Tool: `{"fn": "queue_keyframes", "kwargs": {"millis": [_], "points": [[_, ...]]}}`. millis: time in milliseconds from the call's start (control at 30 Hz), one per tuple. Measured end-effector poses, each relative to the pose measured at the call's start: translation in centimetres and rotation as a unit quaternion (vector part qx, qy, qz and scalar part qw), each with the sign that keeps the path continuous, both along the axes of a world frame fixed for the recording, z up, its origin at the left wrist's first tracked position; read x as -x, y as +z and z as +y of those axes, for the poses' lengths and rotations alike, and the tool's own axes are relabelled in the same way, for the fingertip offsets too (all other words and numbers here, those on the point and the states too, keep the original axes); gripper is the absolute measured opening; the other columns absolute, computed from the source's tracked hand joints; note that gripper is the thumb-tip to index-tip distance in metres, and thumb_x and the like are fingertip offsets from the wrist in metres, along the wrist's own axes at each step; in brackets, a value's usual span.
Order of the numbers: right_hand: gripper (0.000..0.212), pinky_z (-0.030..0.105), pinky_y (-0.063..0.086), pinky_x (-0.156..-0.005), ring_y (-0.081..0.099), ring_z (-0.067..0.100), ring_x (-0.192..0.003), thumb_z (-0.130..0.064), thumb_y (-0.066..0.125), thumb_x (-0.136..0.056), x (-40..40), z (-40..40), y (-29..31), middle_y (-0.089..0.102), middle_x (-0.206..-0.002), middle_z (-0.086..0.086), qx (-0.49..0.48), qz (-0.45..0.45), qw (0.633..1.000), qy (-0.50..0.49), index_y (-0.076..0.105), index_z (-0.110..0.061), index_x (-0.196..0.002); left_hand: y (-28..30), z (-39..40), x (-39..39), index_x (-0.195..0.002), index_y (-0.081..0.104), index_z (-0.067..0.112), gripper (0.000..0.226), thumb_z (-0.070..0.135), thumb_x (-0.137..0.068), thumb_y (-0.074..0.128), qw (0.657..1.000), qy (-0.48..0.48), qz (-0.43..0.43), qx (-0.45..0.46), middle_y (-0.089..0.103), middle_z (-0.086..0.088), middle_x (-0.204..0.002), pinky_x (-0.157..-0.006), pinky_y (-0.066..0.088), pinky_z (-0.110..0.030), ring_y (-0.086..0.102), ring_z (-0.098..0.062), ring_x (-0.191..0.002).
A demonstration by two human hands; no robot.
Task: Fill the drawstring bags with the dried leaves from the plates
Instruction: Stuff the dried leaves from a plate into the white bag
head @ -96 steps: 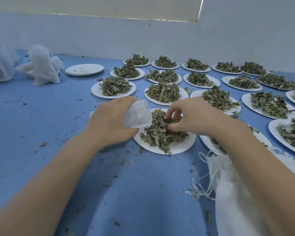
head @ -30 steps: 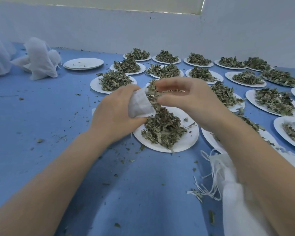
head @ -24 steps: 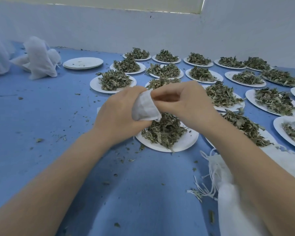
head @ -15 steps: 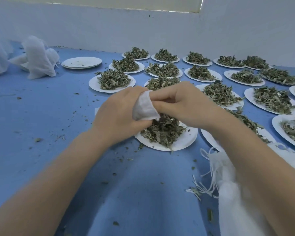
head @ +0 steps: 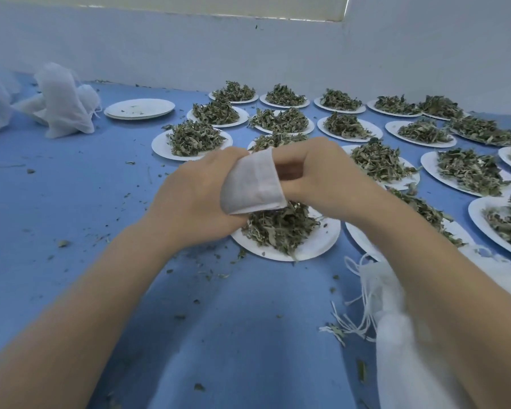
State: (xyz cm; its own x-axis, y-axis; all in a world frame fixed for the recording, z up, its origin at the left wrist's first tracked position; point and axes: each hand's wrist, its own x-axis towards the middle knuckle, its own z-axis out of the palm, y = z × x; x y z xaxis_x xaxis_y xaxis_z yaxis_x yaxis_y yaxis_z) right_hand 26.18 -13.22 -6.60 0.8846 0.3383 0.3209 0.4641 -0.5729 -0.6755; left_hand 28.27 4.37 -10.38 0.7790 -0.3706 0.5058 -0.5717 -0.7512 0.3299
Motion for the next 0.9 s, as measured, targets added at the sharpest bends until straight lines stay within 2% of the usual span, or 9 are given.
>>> {"fn": "queue_keyframes", "kwargs": {"millis": [67, 133, 233, 300, 367, 433, 667, 767, 900], "points": [[0.023, 0.022, 0.055, -0.080, 0.069, 0.005, -0.082, -0.010, 0.073, -0.078, -0.2, -0.9, 0.2, 0.074, -0.088, -0.010, -0.064, 0.006, 0.998, -0.005, 0.074, -0.026, -0.094, -0.1, 0.7, -0.5, -0.123, 0.049, 0.024, 0.064, 0.022, -0.062, 0.071, 1.000, 0.021, 0.011, -0.014, 0.060, 0.003, -0.110, -0.069, 0.043, -0.033, 0.056, -0.026, -0.090], [0.012, 0.020, 0.054, -0.079, 0.067, 0.001, -0.078, -0.020, 0.072, -0.081, -0.4, -1.5, 0.1, 0.073, -0.086, -0.012, -0.064, -0.009, 0.996, -0.064, 0.075, -0.026, -0.091, -0.2, 1.4, -1.0, -0.124, 0.049, 0.024, 0.065, 0.020, -0.063, 0.072, 0.999, 0.041, 0.013, -0.009, 0.060, 0.004, -0.113, -0.073, 0.042, -0.033, 0.055, -0.025, -0.094], [0.026, 0.016, 0.047, -0.068, 0.060, -0.001, -0.078, -0.049, 0.068, -0.078, -0.6, -1.5, -0.5, 0.066, -0.091, -0.017, 0.129, -0.011, 0.987, -0.098, 0.070, -0.033, -0.098, -0.5, 2.2, -1.5, -0.124, 0.050, 0.025, 0.063, 0.018, -0.064, 0.070, 0.998, 0.065, 0.024, 0.009, 0.059, 0.005, -0.112, -0.072, 0.038, -0.030, 0.053, -0.022, -0.092], [0.047, 0.022, 0.044, -0.074, 0.054, 0.005, -0.085, -0.063, 0.063, -0.072, -0.7, -1.0, -1.0, 0.056, -0.102, -0.012, 0.242, 0.025, 0.966, -0.088, 0.063, -0.038, -0.112, -0.6, 2.5, -1.6, -0.123, 0.051, 0.025, 0.062, 0.018, -0.064, 0.070, 0.997, 0.073, 0.022, 0.012, 0.060, 0.004, -0.110, -0.071, 0.035, -0.029, 0.052, -0.022, -0.090], [0.054, 0.027, 0.042, -0.080, 0.049, 0.011, -0.090, -0.062, 0.061, -0.075, -0.9, -0.5, -1.4, 0.051, -0.109, -0.005, 0.301, 0.028, 0.949, -0.089, 0.058, -0.035, -0.121, -0.6, 2.6, -1.6, -0.122, 0.052, 0.024, 0.061, 0.018, -0.064, 0.069, 0.997, 0.070, 0.013, 0.012, 0.061, 0.003, -0.108, -0.071, 0.034, -0.029, 0.053, -0.024, -0.091], [0.042, 0.024, 0.041, -0.081, 0.050, 0.012, -0.089, -0.050, 0.062, -0.083, -1.1, -0.3, -1.6, 0.056, -0.108, -0.002, 0.320, -0.008, 0.943, -0.090, 0.060, -0.031, -0.120, -0.5, 2.6, -1.7, -0.122, 0.051, 0.024, 0.060, 0.019, -0.064, 0.069, 0.998, 0.067, 0.013, 0.008, 0.061, 0.003, -0.109, -0.071, 0.036, -0.030, 0.053, -0.025, -0.092], [0.020, 0.007, 0.036, -0.068, 0.050, 0.000, -0.073, -0.033, 0.063, -0.088, -1.1, -1.1, -0.9, 0.068, -0.091, -0.009, 0.274, -0.055, 0.956, -0.084, 0.072, -0.025, -0.104, -0.7, 2.7, -1.8, -0.122, 0.050, 0.024, 0.060, 0.019, -0.065, 0.069, 0.998, 0.064, 0.024, -0.004, 0.059, 0.003, -0.109, -0.073, 0.041, -0.033, 0.054, -0.026, -0.095], [0.012, 0.001, 0.038, -0.065, 0.052, -0.008, -0.062, -0.030, 0.068, -0.084, -1.0, -1.9, 0.2, 0.056, -0.071, -0.025, 0.194, -0.067, 0.974, -0.097, 0.074, -0.027, -0.094, -0.8, 2.8, -1.9, -0.123, 0.049, 0.023, 0.062, 0.020, -0.065, 0.069, 0.997, 0.067, 0.026, -0.020, 0.060, 0.001, -0.112, -0.074, 0.043, -0.036, 0.054, -0.029, -0.096], [0.010, 0.000, 0.039, -0.063, 0.053, -0.016, -0.060, -0.027, 0.071, -0.082, -0.8, -2.3, 0.9, 0.058, -0.071, -0.027, 0.087, -0.092, 0.986, -0.104, 0.071, -0.032, -0.090, -1.0, 2.7, -1.8, -0.122, 0.050, 0.023, 0.062, 0.018, -0.064, 0.070, 0.998, 0.059, 0.026, -0.021, 0.060, 0.001, -0.114, -0.074, 0.043, -0.035, 0.055, -0.030, -0.097]]}}
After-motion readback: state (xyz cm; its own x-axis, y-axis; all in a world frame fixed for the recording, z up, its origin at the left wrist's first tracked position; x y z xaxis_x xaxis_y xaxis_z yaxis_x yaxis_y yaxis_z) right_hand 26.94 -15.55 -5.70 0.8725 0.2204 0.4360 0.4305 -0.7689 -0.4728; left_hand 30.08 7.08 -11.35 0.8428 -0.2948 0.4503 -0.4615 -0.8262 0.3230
